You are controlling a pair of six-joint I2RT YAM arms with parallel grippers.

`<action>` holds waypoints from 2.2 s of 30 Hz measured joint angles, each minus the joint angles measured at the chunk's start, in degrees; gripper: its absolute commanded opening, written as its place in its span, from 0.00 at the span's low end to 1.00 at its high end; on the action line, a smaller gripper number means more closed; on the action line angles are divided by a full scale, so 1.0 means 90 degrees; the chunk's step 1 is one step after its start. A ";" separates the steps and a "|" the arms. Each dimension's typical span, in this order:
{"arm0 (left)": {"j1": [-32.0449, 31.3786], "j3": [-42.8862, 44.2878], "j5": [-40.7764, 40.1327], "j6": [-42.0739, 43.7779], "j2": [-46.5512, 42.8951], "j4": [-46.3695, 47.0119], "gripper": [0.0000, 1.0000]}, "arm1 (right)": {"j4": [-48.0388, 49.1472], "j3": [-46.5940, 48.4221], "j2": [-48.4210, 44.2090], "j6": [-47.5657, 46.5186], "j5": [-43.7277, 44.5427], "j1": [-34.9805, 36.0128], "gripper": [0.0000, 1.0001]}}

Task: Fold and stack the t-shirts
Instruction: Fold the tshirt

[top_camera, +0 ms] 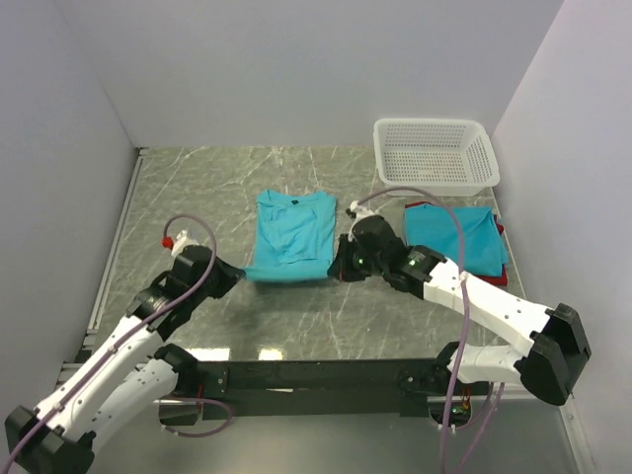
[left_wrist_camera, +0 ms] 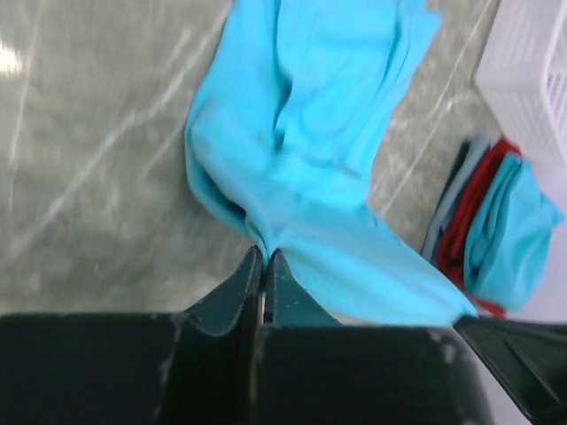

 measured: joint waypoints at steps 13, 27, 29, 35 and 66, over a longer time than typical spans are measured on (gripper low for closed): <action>0.0845 0.1761 -0.0243 0.1205 0.2453 0.1532 0.00 | -0.0087 0.1535 0.1093 -0.0697 -0.0889 -0.1348 0.00; 0.1841 0.3021 0.1049 0.1979 0.4728 0.2397 0.00 | -0.0185 0.3053 0.2829 -0.0862 -0.1333 -0.2006 0.00; 0.1902 0.3191 0.1175 0.2011 0.4988 0.2424 0.00 | -0.0223 0.3147 0.2968 -0.0855 -0.1345 -0.2045 0.00; 0.2038 0.3691 0.1520 0.2149 0.5695 0.2516 0.00 | -0.0231 0.3619 0.3563 -0.0848 -0.1574 -0.2280 0.00; 0.2341 0.5897 0.2756 0.2412 0.9020 0.3089 0.94 | -0.0333 0.6479 0.7254 -0.0879 -0.2742 -0.3490 0.77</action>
